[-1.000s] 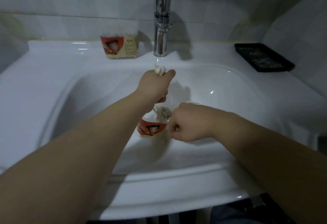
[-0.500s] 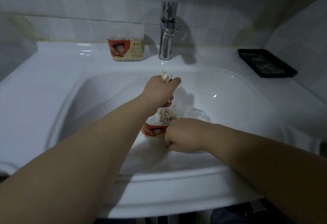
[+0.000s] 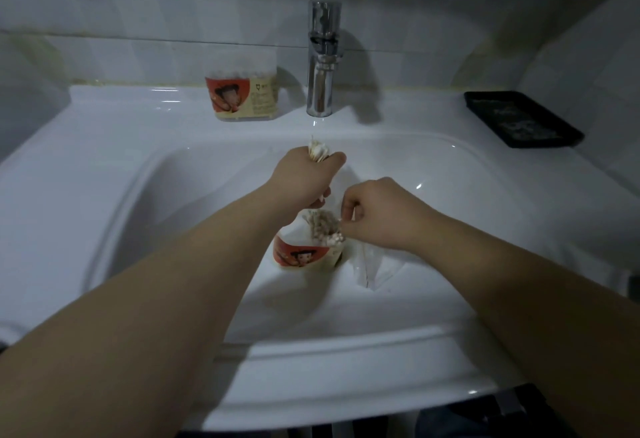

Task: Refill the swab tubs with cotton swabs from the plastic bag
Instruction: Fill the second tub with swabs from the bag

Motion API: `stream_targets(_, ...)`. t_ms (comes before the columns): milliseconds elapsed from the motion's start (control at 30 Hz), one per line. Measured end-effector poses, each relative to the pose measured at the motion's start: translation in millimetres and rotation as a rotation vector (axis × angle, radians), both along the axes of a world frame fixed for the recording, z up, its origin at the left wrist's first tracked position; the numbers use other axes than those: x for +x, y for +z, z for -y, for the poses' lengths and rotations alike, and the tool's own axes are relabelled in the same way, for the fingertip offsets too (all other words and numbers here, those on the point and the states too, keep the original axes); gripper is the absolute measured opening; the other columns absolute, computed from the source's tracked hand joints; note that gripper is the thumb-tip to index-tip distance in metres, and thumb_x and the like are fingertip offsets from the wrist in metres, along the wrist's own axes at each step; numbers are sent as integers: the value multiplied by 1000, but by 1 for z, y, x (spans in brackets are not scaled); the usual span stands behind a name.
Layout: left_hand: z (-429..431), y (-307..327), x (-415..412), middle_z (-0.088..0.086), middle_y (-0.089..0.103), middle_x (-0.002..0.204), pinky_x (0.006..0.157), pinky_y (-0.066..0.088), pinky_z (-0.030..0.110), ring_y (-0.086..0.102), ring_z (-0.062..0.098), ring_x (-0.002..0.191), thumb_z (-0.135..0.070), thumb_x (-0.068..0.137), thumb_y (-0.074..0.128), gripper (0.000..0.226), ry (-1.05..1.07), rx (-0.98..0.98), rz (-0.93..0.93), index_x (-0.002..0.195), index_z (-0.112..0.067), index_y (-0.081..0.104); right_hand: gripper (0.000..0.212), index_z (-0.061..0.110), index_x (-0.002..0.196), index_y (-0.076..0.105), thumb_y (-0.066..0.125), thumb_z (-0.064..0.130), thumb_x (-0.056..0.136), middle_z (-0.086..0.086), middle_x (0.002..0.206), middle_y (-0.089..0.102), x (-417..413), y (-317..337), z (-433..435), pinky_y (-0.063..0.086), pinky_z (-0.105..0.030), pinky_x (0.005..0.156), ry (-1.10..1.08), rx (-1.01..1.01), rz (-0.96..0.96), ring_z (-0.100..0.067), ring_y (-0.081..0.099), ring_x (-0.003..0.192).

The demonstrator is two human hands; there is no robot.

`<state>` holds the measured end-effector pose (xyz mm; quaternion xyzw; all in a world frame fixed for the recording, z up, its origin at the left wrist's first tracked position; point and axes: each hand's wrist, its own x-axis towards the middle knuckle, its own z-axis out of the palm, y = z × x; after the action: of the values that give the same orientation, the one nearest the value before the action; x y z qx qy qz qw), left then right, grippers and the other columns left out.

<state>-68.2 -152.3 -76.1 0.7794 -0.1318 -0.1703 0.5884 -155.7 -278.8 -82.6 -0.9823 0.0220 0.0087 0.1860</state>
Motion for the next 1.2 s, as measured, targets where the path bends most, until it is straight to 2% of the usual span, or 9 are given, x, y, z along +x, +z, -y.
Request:
stream_targets(167, 1, -1, -2, 8, 59, 66, 52, 51, 26, 57, 18, 54, -31, 95, 64, 21, -30, 58, 47, 88, -11, 62, 17, 26, 100, 76, 62, 20, 93, 21, 76, 54, 5, 0, 7, 32, -6, 58, -21, 62, -19, 3, 52, 67)
stream_targets(300, 1, -5, 0, 5, 60, 63, 62, 60, 38, 61, 22, 55, -28, 91, 65, 20, -68, 178, 185, 80, -11, 64, 26, 26, 97, 74, 51, 13, 94, 11, 83, 63, 10, 6, 8, 43, -20, 61, -187, 259, 117, -6, 57, 62)
stream_targets(467, -1, -2, -2, 9, 69, 85, 73, 62, 42, 70, 28, 73, -23, 94, 57, 21, -155, 381, 356, 103, -8, 69, 23, 29, 112, 64, 48, 42, 102, 1, 96, 68, 10, 14, 8, 47, -29, 47, -341, 627, 250, -18, 64, 57)
stream_targets(633, 7, 1, -11, -9, 51, 73, 58, 34, 19, 54, 13, 75, -30, 94, 62, 10, -314, 649, 630, 97, -21, 59, 39, 28, 107, 64, 53, 63, 95, 8, 94, 66, 11, 10, -2, 42, -23, 56, -241, 404, 250, -10, 63, 72)
stream_targets(700, 11, -1, -12, -6, 57, 88, 68, 36, 21, 62, 19, 94, -31, 89, 70, 39, -319, 624, 601, 124, -16, 59, 38, 21, 90, 61, 50, 56, 99, 5, 81, 63, 14, 9, -3, 40, -27, 60, -267, 305, 321, -13, 61, 75)
stream_targets(767, 12, -2, -13, 4, 63, 120, 81, 38, 23, 60, 23, 118, -29, 84, 78, 89, -298, 524, 486, 156, -10, 29, 37, 16, 80, 57, 46, 42, 103, 2, 74, 58, 16, 9, -2, 36, -31, 62, -282, 224, 334, -20, 59, 75)
stream_targets(833, 12, -3, -15, 9, 62, 133, 84, 39, 24, 58, 24, 121, -25, 82, 80, 116, -310, 490, 407, 161, -7, -3, 35, 19, 74, 52, 42, 34, 104, 2, 73, 55, 15, 10, 0, 34, -31, 63, -292, 225, 306, -23, 57, 75)
stream_targets(1033, 10, -2, -15, 10, 64, 124, 76, 42, 24, 56, 13, 92, -15, 83, 76, 120, -352, 562, 442, 159, -5, -16, 50, 19, 85, 62, 33, 53, 106, 3, 83, 64, 11, 12, -6, 36, -22, 61, -256, 308, 192, -10, 57, 76)
stream_targets(1200, 7, 1, -18, 2, 65, 89, 78, 57, 35, 69, 21, 85, -2, 82, 76, 129, -369, 301, 281, 157, -26, -26, 37, 23, 68, 53, 42, 30, 103, 1, 65, 54, 14, 13, 0, 33, -25, 50, -308, 453, 205, -18, 50, 57)
